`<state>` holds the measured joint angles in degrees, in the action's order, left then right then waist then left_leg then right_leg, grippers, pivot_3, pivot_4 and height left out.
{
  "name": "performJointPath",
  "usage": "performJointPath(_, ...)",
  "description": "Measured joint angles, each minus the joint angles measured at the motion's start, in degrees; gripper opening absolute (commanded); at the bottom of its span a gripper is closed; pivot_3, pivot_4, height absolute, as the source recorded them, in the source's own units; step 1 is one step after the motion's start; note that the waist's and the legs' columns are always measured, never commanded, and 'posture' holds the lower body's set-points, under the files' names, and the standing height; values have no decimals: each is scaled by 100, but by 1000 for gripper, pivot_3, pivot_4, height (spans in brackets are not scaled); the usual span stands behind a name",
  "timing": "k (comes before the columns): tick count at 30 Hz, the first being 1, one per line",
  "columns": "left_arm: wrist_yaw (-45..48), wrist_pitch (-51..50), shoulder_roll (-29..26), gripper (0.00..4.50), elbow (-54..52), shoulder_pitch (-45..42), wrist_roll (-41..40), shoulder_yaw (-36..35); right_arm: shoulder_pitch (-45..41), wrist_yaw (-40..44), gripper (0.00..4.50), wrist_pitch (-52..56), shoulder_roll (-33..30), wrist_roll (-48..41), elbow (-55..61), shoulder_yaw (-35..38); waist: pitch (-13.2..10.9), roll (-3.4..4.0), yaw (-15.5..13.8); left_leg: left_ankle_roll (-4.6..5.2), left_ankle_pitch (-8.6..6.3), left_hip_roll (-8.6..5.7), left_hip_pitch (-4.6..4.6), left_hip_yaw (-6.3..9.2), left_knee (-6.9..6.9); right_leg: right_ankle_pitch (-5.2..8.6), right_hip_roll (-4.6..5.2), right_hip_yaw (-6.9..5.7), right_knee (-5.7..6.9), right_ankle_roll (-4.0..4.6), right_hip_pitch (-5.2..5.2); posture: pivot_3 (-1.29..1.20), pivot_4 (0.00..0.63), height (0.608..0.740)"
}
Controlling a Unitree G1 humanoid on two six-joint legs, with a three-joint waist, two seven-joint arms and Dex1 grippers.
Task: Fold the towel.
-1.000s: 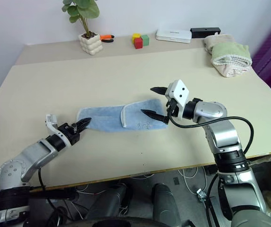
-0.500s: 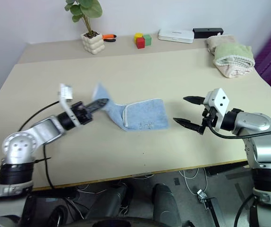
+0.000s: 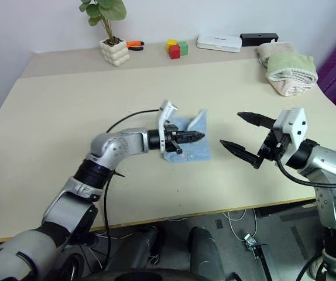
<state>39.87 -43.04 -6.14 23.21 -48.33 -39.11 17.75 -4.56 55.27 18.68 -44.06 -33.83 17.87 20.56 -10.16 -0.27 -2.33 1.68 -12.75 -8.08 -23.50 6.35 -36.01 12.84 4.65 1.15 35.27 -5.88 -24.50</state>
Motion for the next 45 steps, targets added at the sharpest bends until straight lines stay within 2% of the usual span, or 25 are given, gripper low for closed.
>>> performJointPath(2, 123, 201, 221, 39, 566, -171, 351, 31, 36, -107, 4500, 50, 4, -18, 162, 11, -1, -2, -1, 1, -1, -1, -1, 0, -9, 0, 1, -1, -1, 0, 5, 0, 150, 740)
performJointPath(3, 181, 285, 340, 667, 885, -244, 518, 42, 49, -175, 4500, 67, 4, -22, 267, 21, -1, -3, 2, 2, -2, -1, -1, 0, -12, -2, 2, -1, -3, -4, 8, 0, 150, 740)
performJointPath(5, 300, 346, 503, 1455, 1293, -307, 693, -9, 76, -277, 4500, 94, 4, -30, 373, 47, -4, -7, 8, 3, -2, -1, -2, 0, -12, -3, 2, -1, -5, -6, 9, 0, 150, 740)
performJointPath(9, 627, 375, 587, 3576, 1328, -349, 900, -94, 95, -410, 4500, 141, 3, -68, 444, 50, -4, -7, 7, 3, -2, -1, -2, 3, -8, -4, 1, -6, -4, -9, 6, 0, 150, 740)
performJointPath(11, 746, 347, 597, 4481, 1310, -351, 988, -114, 68, -458, 4500, 144, 4, -70, 441, 45, -4, -7, 9, 4, -2, -1, -2, 3, -10, -4, 1, -5, -4, -10, 7, 0, 150, 740)
performJointPath(15, 1036, 78, 480, 4481, 880, -247, 979, -255, -300, -514, 4500, 117, 4, -64, 348, -11, -4, -7, 19, 3, -1, -1, -1, 3, -14, -4, 0, -6, 3, -9, 7, 0, 150, 740)
performJointPath(25, 1578, 222, 57, 4481, -825, 402, 964, -346, -1088, -615, 4500, -236, 209, 209, -494, -245, -3, -5, -4, 3, 1, -1, -1, 5, -10, -6, 0, -6, 4, -10, 4, 0, 150, 740)
performJointPath(27, 1472, 231, 88, 4481, -831, 395, 933, -556, -1243, -747, 4500, -225, 364, 202, -570, -257, -3, -4, 5, 3, 1, -1, -1, 5, -14, -6, 0, -5, 4, -9, 5, 0, 150, 740)
performJointPath(29, 1018, 368, 272, 4481, -532, 278, 832, -1088, -1397, -1007, 4500, -115, 587, 172, -595, -280, -3, -5, 15, 0, 3, -1, 1, 5, -17, -6, -1, -5, 10, -8, 4, 0, 150, 740)
performJointPath(32, 340, 595, 355, 3674, -93, -42, 629, -2003, -1513, -1571, 4500, 132, 1205, 148, -554, -510, -3, -6, 31, -1, 9, 2, 4, 7, -11, -8, -5, -5, 24, -9, -3, 0, 150, 740)
performJointPath(36, -150, 1013, 382, 1693, 107, -56, 757, -2318, -1517, -2385, 2687, 542, 1915, 245, -548, -946, -2, -3, -3, -22, 29, -1, 1, 6, -6, -9, -2, -5, 32, -11, -11, 0, 150, 740)
performJointPath(39, -694, 1365, 752, 219, 103, 149, 951, -2378, -1535, -3640, 1185, 544, 3136, 724, -576, -1324, 0, -3, -4, -25, 30, -7, -1, 5, -5, -11, 0, 0, 33, -13, -14, 0, 150, 740)
performJointPath(40, -836, 1428, 907, 0, 101, 222, 1012, -2333, -1536, -3901, 693, 551, 3351, 860, -584, -1475, 0, -3, -11, -25, 30, -11, -4, 6, -7, -13, 0, 0, 32, -17, -15, 0, 150, 740)
performJointPath(41, -992, 1482, 1049, 0, 99, 312, 1073, -2291, -1537, -4105, 95, 552, 3450, 1017, -584, -1622, 0, -3, -16, -24, 29, -15, -5, 6, -12, -15, 2, 0, 31, -20, -12, 0, 150, 740)
performJointPath(45, -1319, 1513, 1248, 0, 98, 388, 1244, -2175, -1535, -4577, 39, 556, 3502, 1375, -598, -1661, 0, -2, 21, -6, 10, -19, -2, 2, -16, -24, -3, 3, 28, -34, -9, 0, 150, 740)
